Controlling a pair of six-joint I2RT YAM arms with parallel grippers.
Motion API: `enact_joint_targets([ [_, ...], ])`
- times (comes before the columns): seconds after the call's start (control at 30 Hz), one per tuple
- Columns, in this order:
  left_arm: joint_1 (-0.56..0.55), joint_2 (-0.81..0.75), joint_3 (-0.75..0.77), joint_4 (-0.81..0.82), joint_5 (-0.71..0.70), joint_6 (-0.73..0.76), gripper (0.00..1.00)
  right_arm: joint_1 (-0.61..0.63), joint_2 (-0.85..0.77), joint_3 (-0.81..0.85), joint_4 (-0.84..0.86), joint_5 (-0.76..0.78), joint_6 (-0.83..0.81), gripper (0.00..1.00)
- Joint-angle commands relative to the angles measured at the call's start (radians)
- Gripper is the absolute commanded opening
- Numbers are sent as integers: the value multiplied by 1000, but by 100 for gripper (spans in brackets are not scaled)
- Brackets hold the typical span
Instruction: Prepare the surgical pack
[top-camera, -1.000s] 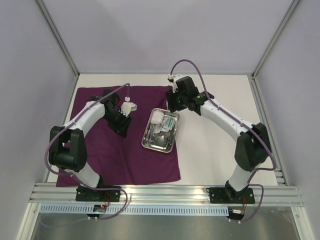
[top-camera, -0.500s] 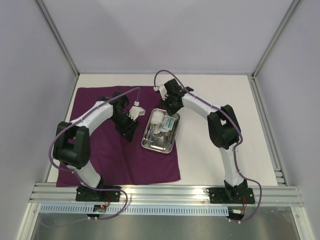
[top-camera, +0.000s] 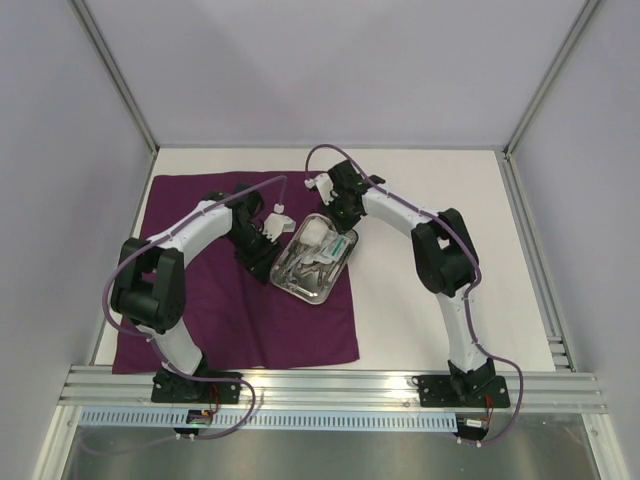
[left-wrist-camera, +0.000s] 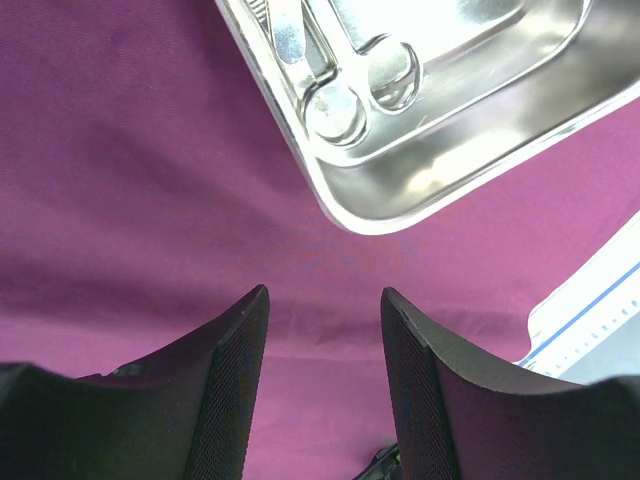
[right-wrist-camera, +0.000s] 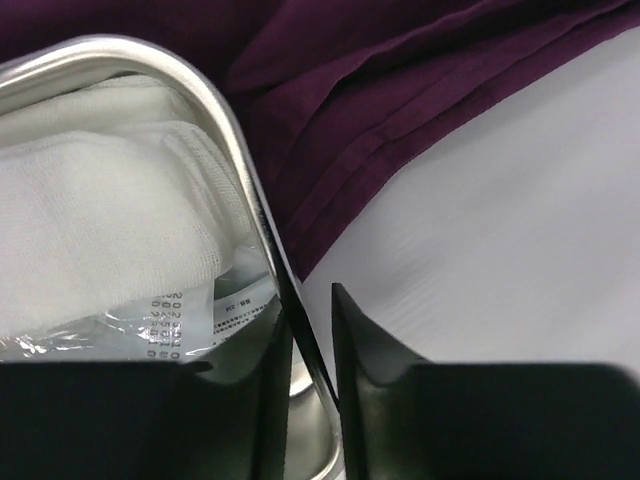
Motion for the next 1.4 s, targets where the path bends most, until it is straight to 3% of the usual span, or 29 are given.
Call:
enact_joint_targets([
  [0.0,-2,-13,29,-12,-3,-3,57,-1,2,3,20,-9,-7,11],
  [0.07,6,-29,19,-10,-21,1,57,-1,-24,-23,31,11,5,1],
  [0.23,92,-77,-11,-6,-62,10,58,-1,-164,-196,97,49,34,0],
  [0.43,260,-89,-60,17,-112,14,58,0,-294,-279,120,49,158,1],
  [0.67,389,-100,-146,84,-295,17,58,52,-400,-376,169,51,405,1],
  [0.83,417,-89,-211,149,-461,19,58,69,-416,-399,213,-21,550,0],
  [1.03,422,-79,-257,210,-578,33,58,123,-330,-296,239,-69,594,0],
  [1.37,495,-86,-231,221,-584,54,58,186,-60,21,238,-115,534,1],
])
